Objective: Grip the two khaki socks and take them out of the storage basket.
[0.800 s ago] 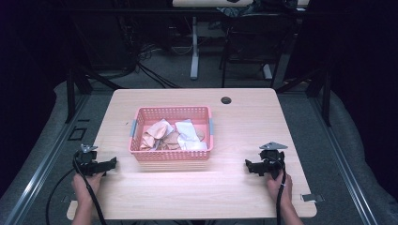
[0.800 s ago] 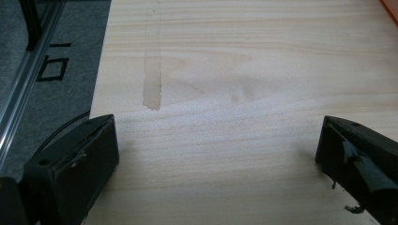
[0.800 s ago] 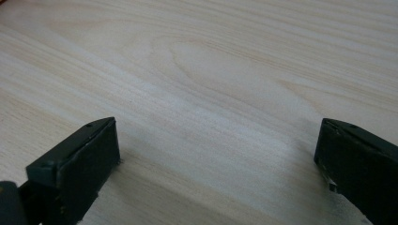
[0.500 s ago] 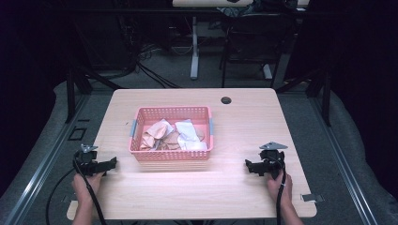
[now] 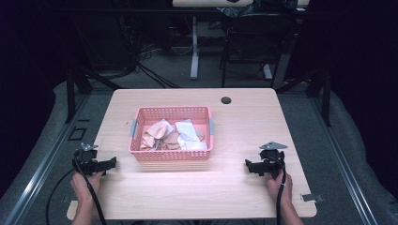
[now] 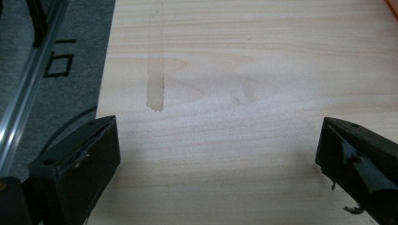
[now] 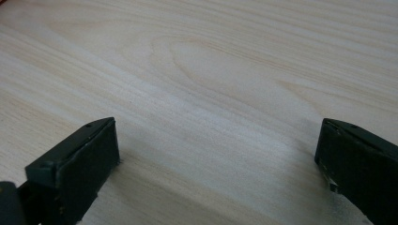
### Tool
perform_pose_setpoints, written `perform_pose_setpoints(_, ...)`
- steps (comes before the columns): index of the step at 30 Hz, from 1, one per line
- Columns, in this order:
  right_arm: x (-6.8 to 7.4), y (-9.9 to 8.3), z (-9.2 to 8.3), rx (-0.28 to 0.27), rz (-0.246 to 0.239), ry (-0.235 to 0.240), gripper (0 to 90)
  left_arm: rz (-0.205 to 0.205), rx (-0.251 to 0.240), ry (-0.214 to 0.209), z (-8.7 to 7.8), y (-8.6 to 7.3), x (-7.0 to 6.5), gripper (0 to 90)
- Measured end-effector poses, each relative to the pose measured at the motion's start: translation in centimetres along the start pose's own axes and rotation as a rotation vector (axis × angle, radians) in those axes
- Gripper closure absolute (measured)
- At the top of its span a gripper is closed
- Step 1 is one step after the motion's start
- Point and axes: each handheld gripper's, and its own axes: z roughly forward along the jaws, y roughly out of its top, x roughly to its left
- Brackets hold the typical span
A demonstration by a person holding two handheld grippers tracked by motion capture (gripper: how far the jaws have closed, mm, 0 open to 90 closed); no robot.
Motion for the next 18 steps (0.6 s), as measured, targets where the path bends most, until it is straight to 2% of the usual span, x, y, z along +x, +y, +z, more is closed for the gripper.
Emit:
perform_pose_setpoints(3, 0.0, 0.0, 0.0, 0.000, 0.000, 0.000, 0.0, 0.013, 0.005, -0.012, -0.2, 0.2, -0.2, 0.3)
perform_pose_setpoints(4, 0.0, 0.0, 0.0, 0.000, 0.001, 0.000, 0.0, -0.002, -0.009, -0.039, -0.6, 0.5, -0.2, 0.3)
perform_pose_setpoints(8, 0.0, 0.0, 0.0, 0.002, -0.001, 0.003, 0.0, -0.011, -0.037, -0.055, -1.6, 1.3, -0.1, 0.3)
perform_pose_setpoints(11, 0.0, 0.0, 0.0, 0.000, -0.003, 0.004, 0.0, -0.037, -0.048, -0.087, -2.0, 2.1, 0.0, 0.3)
perform_pose_setpoints(18, 0.0, 0.0, 0.0, 0.002, -0.004, 0.001, 0.0, -0.021, -0.057, -0.127, -3.9, 4.2, -0.7, 0.3)
